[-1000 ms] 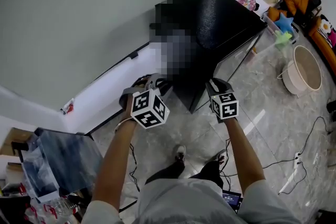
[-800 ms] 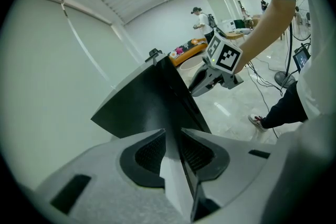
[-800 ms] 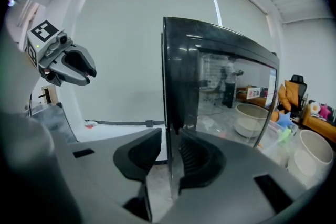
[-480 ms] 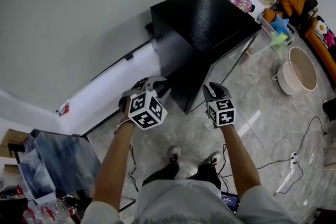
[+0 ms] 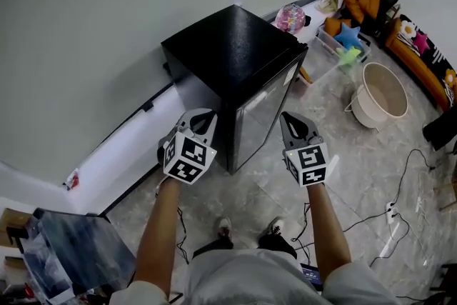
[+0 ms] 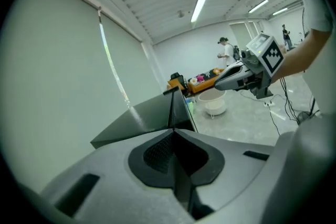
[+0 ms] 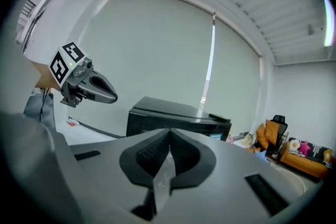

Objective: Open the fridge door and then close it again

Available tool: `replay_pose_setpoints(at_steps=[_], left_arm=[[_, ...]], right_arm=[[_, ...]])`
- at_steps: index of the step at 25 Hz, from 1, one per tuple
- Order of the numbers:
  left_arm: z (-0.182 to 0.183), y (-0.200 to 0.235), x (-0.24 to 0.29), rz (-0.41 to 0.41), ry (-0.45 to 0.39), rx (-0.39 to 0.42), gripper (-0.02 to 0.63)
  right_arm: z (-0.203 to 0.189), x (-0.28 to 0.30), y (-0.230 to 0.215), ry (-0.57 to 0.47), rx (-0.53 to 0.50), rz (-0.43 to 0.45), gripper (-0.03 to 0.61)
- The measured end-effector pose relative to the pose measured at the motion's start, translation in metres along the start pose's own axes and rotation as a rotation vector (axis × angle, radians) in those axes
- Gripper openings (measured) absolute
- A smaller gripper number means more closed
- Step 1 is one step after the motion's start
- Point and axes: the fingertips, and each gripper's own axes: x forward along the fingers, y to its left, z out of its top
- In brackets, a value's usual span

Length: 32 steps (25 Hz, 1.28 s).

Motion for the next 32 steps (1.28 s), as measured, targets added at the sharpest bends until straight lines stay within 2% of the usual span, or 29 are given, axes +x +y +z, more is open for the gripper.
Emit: replay_pose_setpoints(at_steps=[8,14,18,21,25,32], left_arm=[[0.102,-0.004,0.016,-0.006,-0.238,-0.142,0.011],[0.146,-0.015,0.015,-0.006,-0.363,-0.192,0.011],[0.157,-0.015,0.012,0.026,-0.364,-0.177,0.011],[0.162,-0.009,0.009,0.057,-0.363,-0.162,0.011],[0.152,-0.007,0.003,0.091,-0.34,-0.184,0.011],[0.145,-0.01,0.011,0.094,-0.319,-0.182,0.011]], right_arm=[[0.052,-0.07,-0.101,-0.065,-0.048,-0.124,-0.003],[0.056,-0.129,-0.164,-0.089,-0.02,-0.235,-0.003],[0.061,-0.157,-0.185,-0.118,-0.014,-0.281,-0.003],[0.064,-0.164,-0.183,-0.137,-0.031,-0.278,-0.003],[0.064,-0.171,-0.181,-0.162,-0.022,-0.271,-0.003],[0.073,-0.163,-0.181,-0.191,-0.036,-0.25,-0.003]])
